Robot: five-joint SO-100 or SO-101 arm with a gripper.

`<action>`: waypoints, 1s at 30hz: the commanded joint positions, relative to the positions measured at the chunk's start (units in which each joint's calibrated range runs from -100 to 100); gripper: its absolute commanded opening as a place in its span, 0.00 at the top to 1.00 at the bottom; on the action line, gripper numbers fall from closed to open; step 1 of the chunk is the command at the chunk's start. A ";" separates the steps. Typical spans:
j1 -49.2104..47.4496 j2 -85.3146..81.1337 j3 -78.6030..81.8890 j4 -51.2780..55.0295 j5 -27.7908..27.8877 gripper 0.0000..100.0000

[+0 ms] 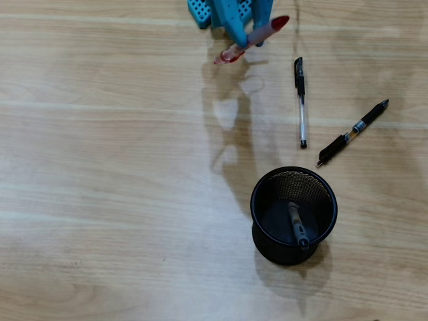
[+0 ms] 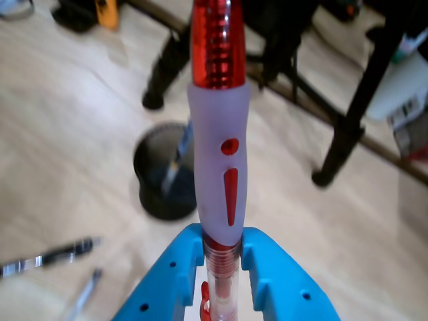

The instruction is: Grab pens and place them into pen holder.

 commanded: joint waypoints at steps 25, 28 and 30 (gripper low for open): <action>-4.84 40.65 -2.91 -60.81 -7.58 0.98; -4.84 41.41 -2.91 -61.90 -7.58 0.98; -4.84 41.50 -2.91 -61.81 -7.58 0.97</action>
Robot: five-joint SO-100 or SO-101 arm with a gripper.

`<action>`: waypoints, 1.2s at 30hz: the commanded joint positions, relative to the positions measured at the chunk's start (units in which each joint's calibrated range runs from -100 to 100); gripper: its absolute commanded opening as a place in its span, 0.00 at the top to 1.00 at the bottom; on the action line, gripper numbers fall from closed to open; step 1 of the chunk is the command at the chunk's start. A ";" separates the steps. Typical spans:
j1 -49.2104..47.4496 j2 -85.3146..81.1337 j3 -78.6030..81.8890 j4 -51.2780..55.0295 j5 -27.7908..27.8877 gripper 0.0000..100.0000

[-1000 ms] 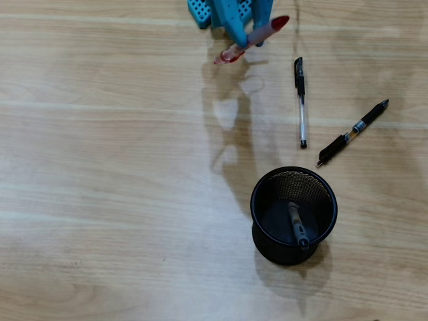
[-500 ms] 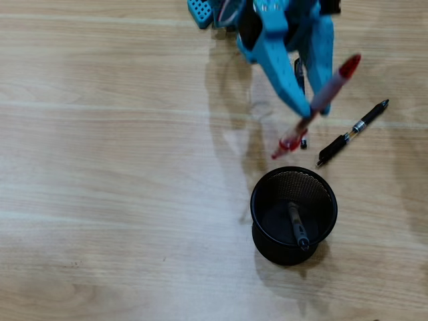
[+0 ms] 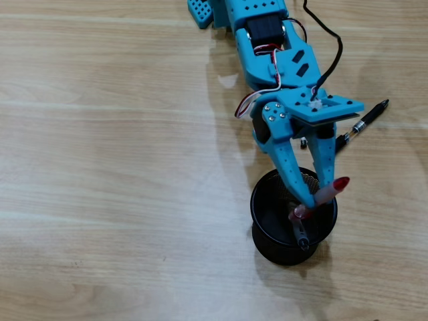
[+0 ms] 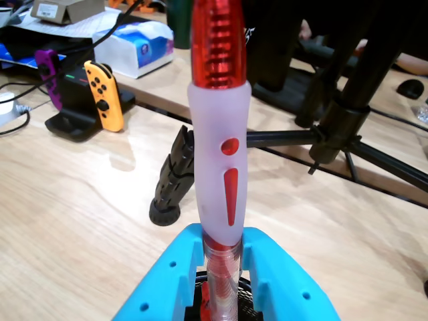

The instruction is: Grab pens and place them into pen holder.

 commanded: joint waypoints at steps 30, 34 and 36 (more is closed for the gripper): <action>-3.83 -32.32 -1.11 56.76 -0.30 0.98; -7.76 -34.87 -1.74 69.97 -6.27 0.98; -10.14 -35.38 -1.83 73.98 -9.72 0.98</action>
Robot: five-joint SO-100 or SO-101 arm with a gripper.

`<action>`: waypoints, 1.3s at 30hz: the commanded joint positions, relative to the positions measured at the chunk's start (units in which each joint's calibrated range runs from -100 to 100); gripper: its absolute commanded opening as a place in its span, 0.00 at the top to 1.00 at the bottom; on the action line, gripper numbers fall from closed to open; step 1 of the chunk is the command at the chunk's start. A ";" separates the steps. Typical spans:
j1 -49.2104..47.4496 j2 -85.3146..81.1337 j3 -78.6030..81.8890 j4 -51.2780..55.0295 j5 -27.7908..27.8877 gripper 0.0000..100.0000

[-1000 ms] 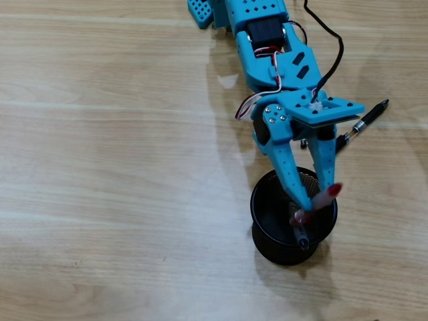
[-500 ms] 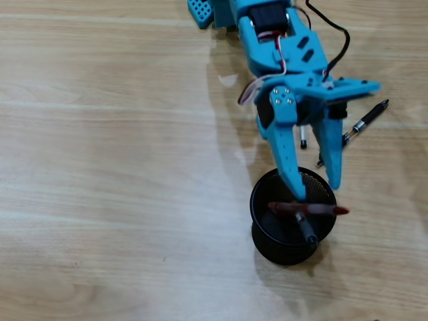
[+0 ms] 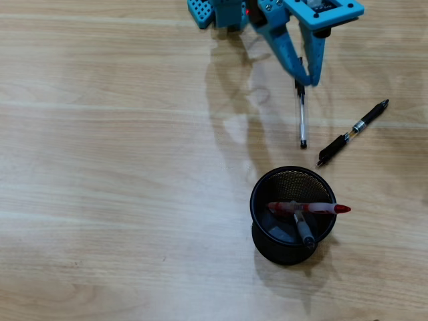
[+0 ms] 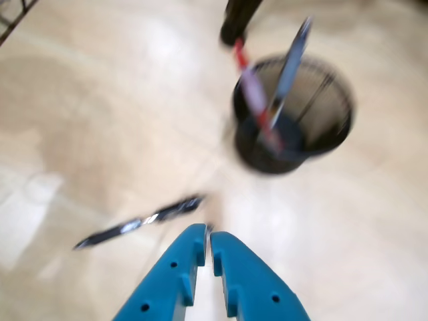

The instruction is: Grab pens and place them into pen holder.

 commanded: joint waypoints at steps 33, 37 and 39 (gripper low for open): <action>-14.52 15.67 -10.79 32.18 -16.87 0.84; -15.52 17.97 -9.98 29.27 -16.87 0.72; -15.52 19.41 -9.98 27.35 -16.87 0.72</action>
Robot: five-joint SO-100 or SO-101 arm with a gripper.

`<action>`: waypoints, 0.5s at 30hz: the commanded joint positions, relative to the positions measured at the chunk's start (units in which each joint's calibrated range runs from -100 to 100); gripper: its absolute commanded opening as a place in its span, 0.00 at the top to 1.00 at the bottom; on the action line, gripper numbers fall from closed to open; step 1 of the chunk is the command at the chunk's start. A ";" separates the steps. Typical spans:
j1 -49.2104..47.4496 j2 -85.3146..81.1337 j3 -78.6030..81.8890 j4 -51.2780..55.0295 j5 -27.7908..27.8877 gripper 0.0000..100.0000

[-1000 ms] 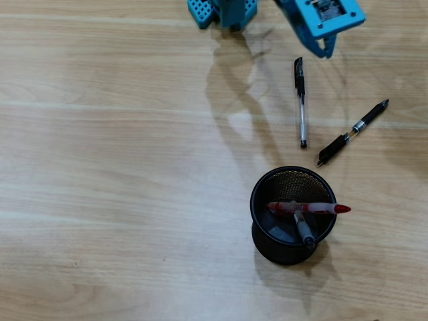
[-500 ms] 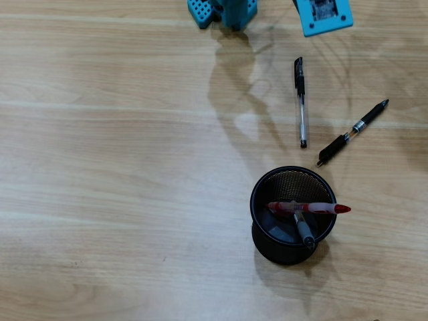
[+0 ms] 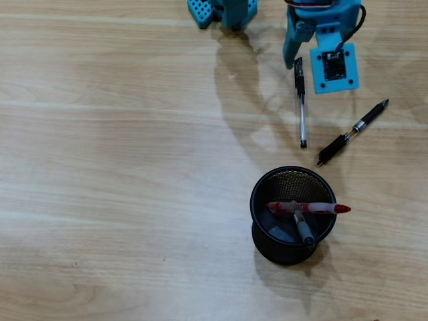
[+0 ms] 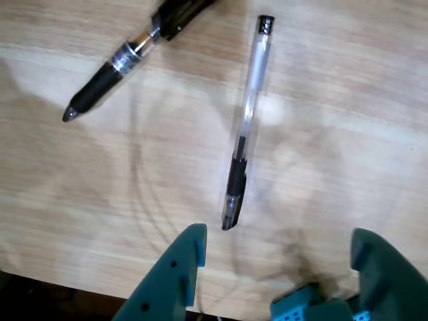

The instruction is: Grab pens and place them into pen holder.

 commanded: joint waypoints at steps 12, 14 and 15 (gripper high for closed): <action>-0.64 12.44 -1.82 -7.77 -0.43 0.72; -0.64 14.22 -1.82 -7.86 -0.43 0.72; -0.64 15.07 -1.91 -8.04 -0.43 0.72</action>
